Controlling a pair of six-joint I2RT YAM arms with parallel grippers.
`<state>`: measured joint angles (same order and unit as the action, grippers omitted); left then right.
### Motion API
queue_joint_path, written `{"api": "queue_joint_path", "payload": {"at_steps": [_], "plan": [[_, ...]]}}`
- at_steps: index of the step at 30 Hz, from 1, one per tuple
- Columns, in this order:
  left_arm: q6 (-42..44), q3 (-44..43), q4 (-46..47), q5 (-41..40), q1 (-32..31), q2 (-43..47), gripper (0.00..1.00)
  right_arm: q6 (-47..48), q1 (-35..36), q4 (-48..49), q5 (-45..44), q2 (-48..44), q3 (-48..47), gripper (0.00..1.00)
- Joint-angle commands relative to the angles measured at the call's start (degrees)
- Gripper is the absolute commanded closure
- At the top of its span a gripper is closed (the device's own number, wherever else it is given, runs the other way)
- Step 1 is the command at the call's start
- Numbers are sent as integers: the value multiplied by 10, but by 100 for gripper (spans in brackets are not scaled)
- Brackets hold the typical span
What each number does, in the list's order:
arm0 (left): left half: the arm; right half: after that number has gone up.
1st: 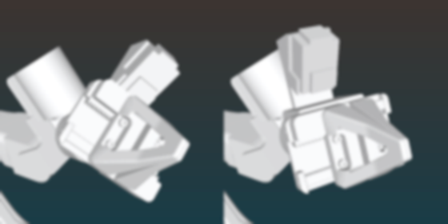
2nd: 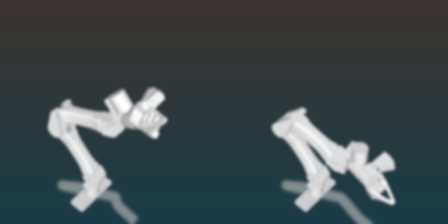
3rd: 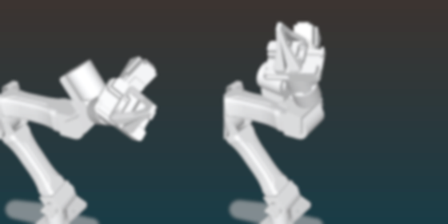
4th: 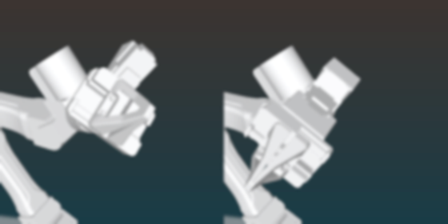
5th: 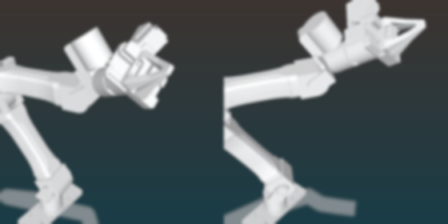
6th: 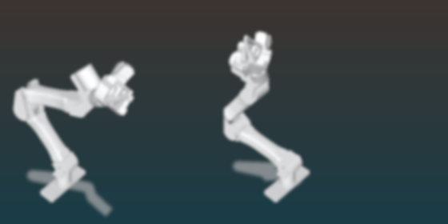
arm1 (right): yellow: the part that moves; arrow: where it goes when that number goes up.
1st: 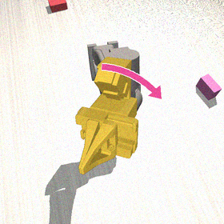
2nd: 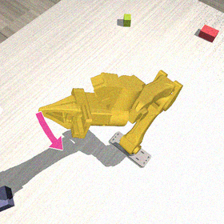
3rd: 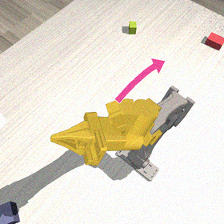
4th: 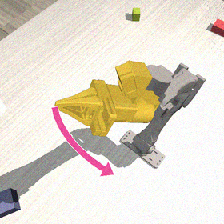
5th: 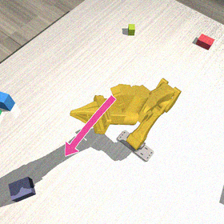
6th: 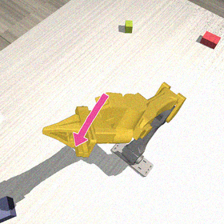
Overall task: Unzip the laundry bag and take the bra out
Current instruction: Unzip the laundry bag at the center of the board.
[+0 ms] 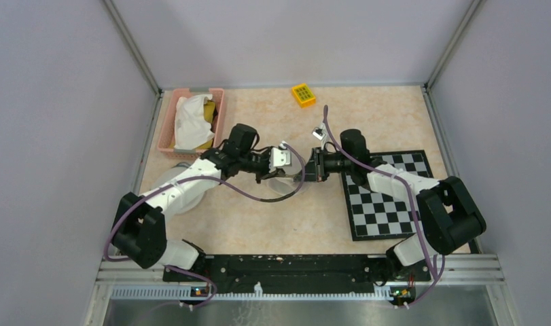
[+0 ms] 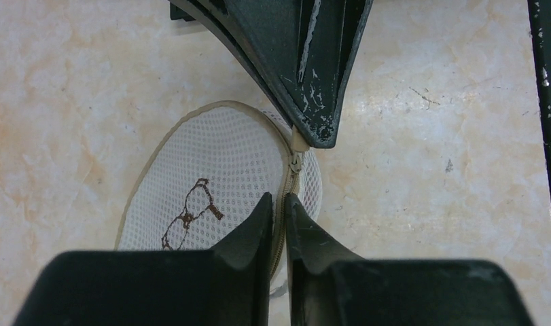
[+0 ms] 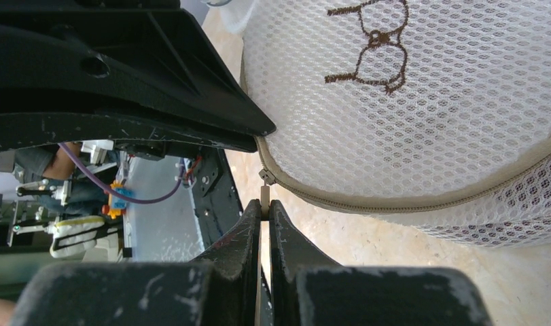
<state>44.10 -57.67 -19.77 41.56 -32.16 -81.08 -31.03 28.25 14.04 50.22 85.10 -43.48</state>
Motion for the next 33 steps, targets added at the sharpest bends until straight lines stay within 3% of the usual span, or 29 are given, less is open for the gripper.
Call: {"api": "queue_joint_path", "payload": {"at_steps": [1, 14, 16, 21, 24, 27, 33], "plan": [[-6, 16, 19, -24, 24, 29, 97, 9, -13, 12, -6, -20, -1, 100], [-1, 39, 46, -59, 62, 33, 99, 13, -48, -1, -37, -26, 16, 100], [-9, 31, 49, -40, 62, 29, 93, 3, -46, 14, -28, -26, 22, 100], [-12, 0, 25, 49, 50, 25, 60, 0, -26, 25, -14, -30, 15, 100], [-6, -18, 9, 49, 25, 20, 51, -1, -13, 30, -8, -31, 11, 100], [-4, -31, 0, 48, 9, 6, 47, -2, -4, 32, -5, -28, 5, 100], [3, -44, 10, 31, -13, -25, 50, -16, -1, 37, -1, -25, -5, 100]]}}
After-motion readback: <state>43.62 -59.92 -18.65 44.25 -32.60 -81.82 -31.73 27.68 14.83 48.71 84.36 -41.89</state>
